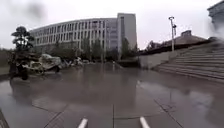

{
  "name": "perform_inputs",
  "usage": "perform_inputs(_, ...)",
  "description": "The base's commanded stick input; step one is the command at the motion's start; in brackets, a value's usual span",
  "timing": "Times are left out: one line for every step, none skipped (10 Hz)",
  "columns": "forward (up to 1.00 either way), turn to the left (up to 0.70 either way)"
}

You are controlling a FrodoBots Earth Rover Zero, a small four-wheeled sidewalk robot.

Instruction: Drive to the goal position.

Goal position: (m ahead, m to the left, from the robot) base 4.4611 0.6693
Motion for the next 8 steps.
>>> perform_inputs(1.0,0.0)
perform_inputs(1.0,0.0)
perform_inputs(1.0,0.0)
perform_inputs(1.0,0.0)
perform_inputs(1.0,0.0)
perform_inputs(1.0,0.0)
perform_inputs(1.0,-0.06)
perform_inputs(1.0,-0.26)
